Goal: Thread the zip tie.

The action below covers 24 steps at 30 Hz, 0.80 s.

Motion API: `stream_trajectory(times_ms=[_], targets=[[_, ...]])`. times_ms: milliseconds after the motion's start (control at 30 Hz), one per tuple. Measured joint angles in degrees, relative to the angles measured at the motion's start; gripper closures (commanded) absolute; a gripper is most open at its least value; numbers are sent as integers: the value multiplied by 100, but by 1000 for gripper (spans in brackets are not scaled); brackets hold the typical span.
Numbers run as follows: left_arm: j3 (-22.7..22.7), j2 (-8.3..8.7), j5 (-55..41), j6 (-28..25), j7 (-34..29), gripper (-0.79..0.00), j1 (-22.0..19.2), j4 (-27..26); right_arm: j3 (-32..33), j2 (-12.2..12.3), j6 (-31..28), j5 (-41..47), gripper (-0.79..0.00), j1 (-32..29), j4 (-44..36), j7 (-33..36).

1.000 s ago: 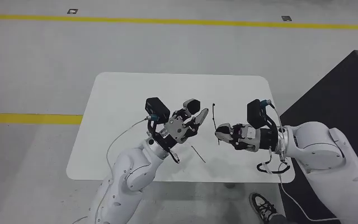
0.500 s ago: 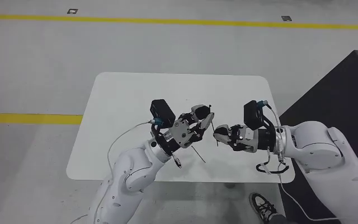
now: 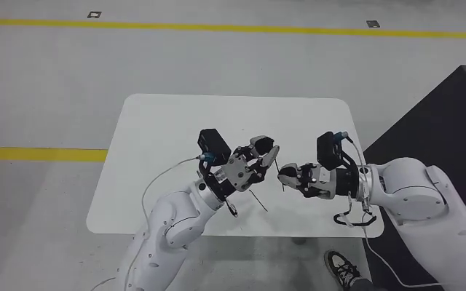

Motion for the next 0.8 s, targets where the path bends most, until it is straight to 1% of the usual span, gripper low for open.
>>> stream_trajectory(times_ms=[33, 67, 100, 133, 200, 233, 267, 300, 400, 800], targets=[[8, 0, -3, 3, 2, -434, 3, 5, 2, 2, -1, 1, 0, -3, -1, -1], [14, 0, -4, 4, 6, -440, 5, 9, 6, 4, 1, -1, 0, -4, -1, -1], [18, 1, -5, 7, 11, -422, 6, 14, 9, 5, 4, -5, 0, -5, -3, -2], [21, 1, -3, 14, 16, -385, 7, 18, 10, 7, 8, -3, 0, -7, -6, -9], [17, 3, 4, 21, 21, -357, 9, 19, 13, 9, 2, 0, 0, -1, -15, -13], [12, 6, 12, 21, 21, -311, 11, 20, 15, 11, -4, 1, 0, 5, -15, -14], [7, 8, 13, 21, 21, -222, 15, 20, 15, 12, -7, 2, 0, 6, -13, -14], [0, 10, 12, 21, 18, -175, 20, 19, 15, 13, -8, 3, 0, 7, -11, -16], [-32, 18, 0, 26, 17, -160, 46, 17, 7, 17, 0, 9, 0, 7, -12, -11], [-2, 36, 6, 7, 15, -157, 126, 6, 7, 30, 9, -24, 0, 22, 11, -41]])
